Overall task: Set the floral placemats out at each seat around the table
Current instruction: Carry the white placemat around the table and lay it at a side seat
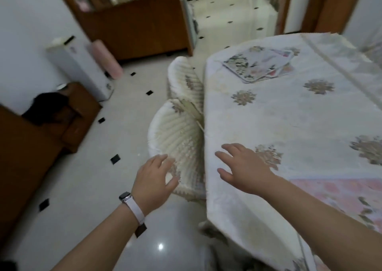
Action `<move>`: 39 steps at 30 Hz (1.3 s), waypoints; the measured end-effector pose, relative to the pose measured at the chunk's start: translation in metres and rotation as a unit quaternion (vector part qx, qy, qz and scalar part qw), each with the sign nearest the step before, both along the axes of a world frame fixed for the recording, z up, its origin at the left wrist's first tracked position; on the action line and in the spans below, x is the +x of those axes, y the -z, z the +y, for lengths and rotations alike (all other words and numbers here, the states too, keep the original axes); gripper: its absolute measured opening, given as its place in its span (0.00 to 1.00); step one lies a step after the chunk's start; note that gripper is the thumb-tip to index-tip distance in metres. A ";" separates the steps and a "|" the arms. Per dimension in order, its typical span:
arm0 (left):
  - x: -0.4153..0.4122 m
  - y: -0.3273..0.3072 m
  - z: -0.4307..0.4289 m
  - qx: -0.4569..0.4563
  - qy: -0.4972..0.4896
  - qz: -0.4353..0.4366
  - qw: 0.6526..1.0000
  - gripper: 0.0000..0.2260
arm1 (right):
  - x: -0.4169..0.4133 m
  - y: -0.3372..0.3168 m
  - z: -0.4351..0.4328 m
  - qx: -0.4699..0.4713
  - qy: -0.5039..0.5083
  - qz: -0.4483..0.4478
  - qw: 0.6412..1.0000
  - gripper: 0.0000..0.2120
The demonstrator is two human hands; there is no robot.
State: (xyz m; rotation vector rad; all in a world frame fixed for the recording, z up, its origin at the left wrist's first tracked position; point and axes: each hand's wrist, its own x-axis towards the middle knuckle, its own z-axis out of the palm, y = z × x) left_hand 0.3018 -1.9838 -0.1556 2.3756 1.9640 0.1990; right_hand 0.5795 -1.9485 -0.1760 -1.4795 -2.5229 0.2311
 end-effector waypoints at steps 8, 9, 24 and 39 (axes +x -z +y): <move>-0.086 0.000 -0.044 0.030 -0.140 -0.002 0.990 0.23 | -0.095 -0.025 0.028 0.019 -0.113 -0.020 0.993 0.22; -0.100 0.002 -0.047 0.034 -0.151 -0.013 0.988 0.22 | -0.108 -0.028 0.030 0.020 -0.122 -0.025 0.992 0.22; -0.369 0.026 0.009 0.089 -0.174 -0.085 0.977 0.18 | -0.404 -0.023 0.097 0.074 -0.156 -0.042 0.984 0.20; -0.491 0.011 0.132 0.088 -0.126 -0.063 0.986 0.19 | -0.526 -0.024 0.197 0.089 -0.121 -0.026 0.988 0.19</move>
